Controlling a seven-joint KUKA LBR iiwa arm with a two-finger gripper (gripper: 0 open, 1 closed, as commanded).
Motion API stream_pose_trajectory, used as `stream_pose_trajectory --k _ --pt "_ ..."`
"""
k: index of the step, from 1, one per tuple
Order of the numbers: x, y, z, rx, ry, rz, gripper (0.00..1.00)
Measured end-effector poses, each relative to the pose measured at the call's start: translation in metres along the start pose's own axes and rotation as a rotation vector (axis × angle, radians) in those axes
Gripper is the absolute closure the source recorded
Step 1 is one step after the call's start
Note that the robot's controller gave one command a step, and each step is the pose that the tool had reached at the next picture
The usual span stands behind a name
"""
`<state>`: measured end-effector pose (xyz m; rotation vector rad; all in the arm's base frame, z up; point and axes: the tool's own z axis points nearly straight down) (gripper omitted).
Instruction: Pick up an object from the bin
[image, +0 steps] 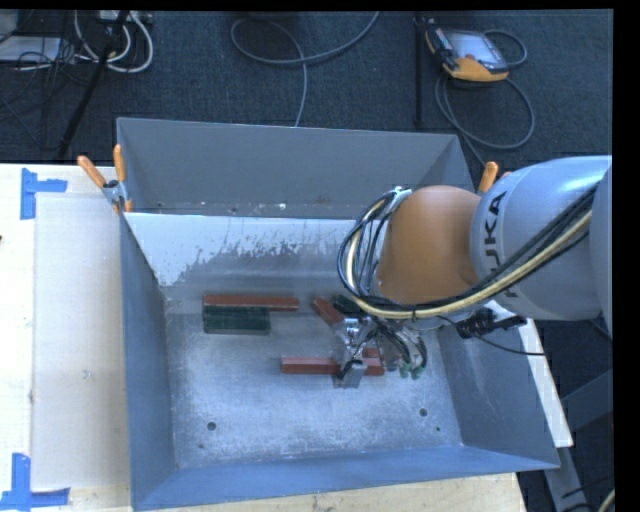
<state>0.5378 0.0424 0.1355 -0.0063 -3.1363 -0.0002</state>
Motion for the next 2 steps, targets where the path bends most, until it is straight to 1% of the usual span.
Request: stream_pose_trajectory --k 1,2 --pt "-0.0014 0.0 -0.0129 -0.001 -0.008 0.0 1.0" --pt "-0.0015 0.0 -0.0161 0.0 -0.009 -0.001 1.0"
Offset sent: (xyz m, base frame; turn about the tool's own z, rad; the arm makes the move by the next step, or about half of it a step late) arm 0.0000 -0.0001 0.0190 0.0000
